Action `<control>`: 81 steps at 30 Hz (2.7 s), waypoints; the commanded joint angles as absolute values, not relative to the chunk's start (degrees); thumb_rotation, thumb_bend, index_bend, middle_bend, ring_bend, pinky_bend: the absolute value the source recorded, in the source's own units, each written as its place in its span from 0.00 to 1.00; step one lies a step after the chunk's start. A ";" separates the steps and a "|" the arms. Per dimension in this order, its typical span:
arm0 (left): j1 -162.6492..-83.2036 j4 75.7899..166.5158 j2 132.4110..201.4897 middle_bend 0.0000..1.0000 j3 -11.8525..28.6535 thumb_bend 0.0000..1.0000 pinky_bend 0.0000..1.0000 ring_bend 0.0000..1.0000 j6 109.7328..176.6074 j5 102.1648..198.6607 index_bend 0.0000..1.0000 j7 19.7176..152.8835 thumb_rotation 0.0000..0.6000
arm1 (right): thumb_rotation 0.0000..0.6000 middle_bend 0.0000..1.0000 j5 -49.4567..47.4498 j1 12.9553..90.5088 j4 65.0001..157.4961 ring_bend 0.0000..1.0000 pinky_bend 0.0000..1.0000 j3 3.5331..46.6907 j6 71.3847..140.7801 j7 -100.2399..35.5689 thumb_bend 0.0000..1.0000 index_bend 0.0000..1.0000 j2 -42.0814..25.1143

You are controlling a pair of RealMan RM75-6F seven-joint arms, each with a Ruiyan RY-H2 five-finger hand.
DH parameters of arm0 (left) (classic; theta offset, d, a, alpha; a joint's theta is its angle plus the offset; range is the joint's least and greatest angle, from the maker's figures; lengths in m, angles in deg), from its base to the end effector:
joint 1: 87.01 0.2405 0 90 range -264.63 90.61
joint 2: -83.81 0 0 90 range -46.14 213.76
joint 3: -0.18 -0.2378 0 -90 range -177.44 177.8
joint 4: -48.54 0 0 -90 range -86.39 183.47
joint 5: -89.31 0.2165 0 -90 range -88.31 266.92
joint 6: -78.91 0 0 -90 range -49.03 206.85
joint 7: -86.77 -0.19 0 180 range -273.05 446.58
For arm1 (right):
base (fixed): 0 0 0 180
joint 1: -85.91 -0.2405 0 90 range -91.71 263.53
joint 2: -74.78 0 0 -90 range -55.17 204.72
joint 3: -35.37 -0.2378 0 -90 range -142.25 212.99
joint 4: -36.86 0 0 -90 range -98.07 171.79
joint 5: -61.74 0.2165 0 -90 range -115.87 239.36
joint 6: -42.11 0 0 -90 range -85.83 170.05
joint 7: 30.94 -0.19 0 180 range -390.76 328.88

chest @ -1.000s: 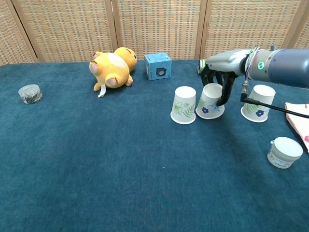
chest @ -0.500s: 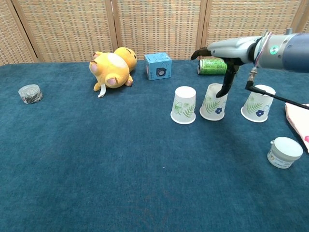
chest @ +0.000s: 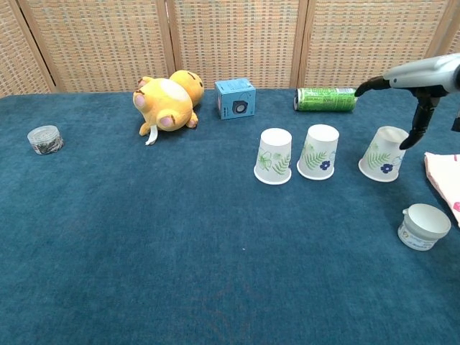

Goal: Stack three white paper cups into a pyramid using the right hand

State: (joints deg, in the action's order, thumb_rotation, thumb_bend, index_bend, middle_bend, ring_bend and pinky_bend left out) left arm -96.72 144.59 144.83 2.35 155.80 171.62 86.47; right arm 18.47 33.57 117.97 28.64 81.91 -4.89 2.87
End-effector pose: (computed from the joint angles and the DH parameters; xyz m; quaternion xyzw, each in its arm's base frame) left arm -0.2912 0.2458 0.1325 -0.6205 -0.4219 -0.3586 0.5553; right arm -0.1870 -0.4439 0.0430 0.7563 -0.3715 0.2119 0.4952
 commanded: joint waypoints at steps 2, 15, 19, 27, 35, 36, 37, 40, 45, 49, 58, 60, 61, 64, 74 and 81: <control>-96.80 144.63 144.99 0.00 2.40 0.09 0.00 0.00 155.70 171.38 0.00 86.06 1.00 | 1.00 0.07 16.79 34.36 113.39 0.00 0.08 29.10 81.27 -7.55 0.00 0.01 0.20; -96.87 144.26 145.18 0.00 2.54 0.09 0.00 0.00 155.36 170.46 0.00 86.03 1.00 | 1.00 0.31 12.49 35.10 101.00 0.28 0.28 29.04 78.73 -13.27 0.00 0.16 -7.60; -96.92 144.29 145.30 0.00 2.49 0.09 0.00 0.00 155.30 170.46 0.00 85.73 1.00 | 1.00 0.37 11.54 35.39 99.49 0.32 0.35 28.50 78.75 -14.89 0.02 0.26 -8.82; -96.98 144.30 145.38 0.00 2.49 0.09 0.00 0.00 155.14 170.23 0.00 85.56 1.00 | 1.00 0.50 9.37 35.95 95.65 0.40 0.49 28.40 78.72 -16.23 0.24 0.44 -10.90; -97.13 144.27 145.42 0.00 2.37 0.09 0.00 0.00 154.93 170.42 0.00 85.50 1.00 | 1.00 0.54 7.82 36.94 97.49 0.44 0.53 27.70 79.89 -17.34 0.37 0.49 -9.38; -97.15 144.26 145.41 0.00 2.38 0.09 0.00 0.00 154.86 170.36 0.00 85.54 1.00 | 1.00 0.54 7.70 37.03 97.96 0.44 0.53 27.65 80.03 -17.38 0.38 0.49 -9.03; -97.19 144.27 145.38 0.00 2.41 0.09 0.00 0.00 154.77 170.28 0.00 85.67 1.00 | 1.00 0.54 7.49 37.21 98.84 0.44 0.53 27.55 80.36 -17.44 0.39 0.49 -8.41; -97.32 144.42 145.12 0.00 2.45 0.09 0.00 0.00 154.58 170.38 0.00 86.23 1.00 | 1.00 0.55 6.47 37.86 103.34 0.44 0.53 27.16 82.48 -16.86 0.41 0.50 -5.04; -97.38 144.69 144.51 0.00 2.35 0.09 0.00 0.00 154.39 170.70 0.00 87.54 1.00 | 1.00 0.54 5.12 39.19 118.73 0.44 0.53 25.73 87.84 -14.21 0.42 0.50 5.10; -97.31 144.78 144.21 0.00 2.28 0.09 0.00 0.00 154.63 171.09 0.00 88.23 1.00 | 1.00 0.54 6.12 38.44 130.03 0.44 0.53 23.84 91.27 -9.36 0.44 0.50 11.69; -97.25 144.72 144.00 0.00 2.27 0.09 0.00 0.00 154.76 171.15 0.00 88.81 1.00 | 1.00 0.54 16.56 29.87 138.92 0.44 0.53 20.48 92.66 1.53 0.46 0.50 9.32; -97.23 144.68 143.98 0.00 2.33 0.09 0.00 0.00 154.70 170.88 0.00 88.89 1.00 | 1.00 0.54 18.81 27.87 138.42 0.44 0.53 20.25 93.12 3.32 0.46 0.50 7.01; -97.22 144.64 143.98 0.00 2.35 0.09 0.00 0.00 154.63 170.72 0.00 88.95 1.00 | 1.00 0.54 19.92 26.87 137.99 0.44 0.53 20.20 93.30 4.16 0.46 0.50 5.79; -97.29 144.50 143.96 0.00 2.47 0.09 0.00 0.00 154.35 170.27 0.00 89.17 1.00 | 1.00 0.54 23.93 23.43 135.43 0.44 0.53 20.26 93.77 6.94 0.46 0.50 1.28; -97.42 144.04 143.81 0.00 2.39 0.09 0.00 0.00 153.59 169.91 0.00 90.22 1.00 | 1.00 0.54 30.06 19.55 127.51 0.44 0.53 21.73 93.80 8.65 0.47 0.50 -6.18; -97.79 143.78 143.87 0.00 2.50 0.09 0.00 0.00 152.81 169.48 0.00 90.37 1.00 | 1.00 0.54 31.48 19.49 125.71 0.44 0.53 22.67 93.75 8.89 0.47 0.50 -4.84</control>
State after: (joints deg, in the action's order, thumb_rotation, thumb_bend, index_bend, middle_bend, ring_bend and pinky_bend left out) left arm -97.76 143.79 143.84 2.50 152.84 169.52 90.41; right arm 31.35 19.46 125.71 22.49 93.81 8.87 -5.12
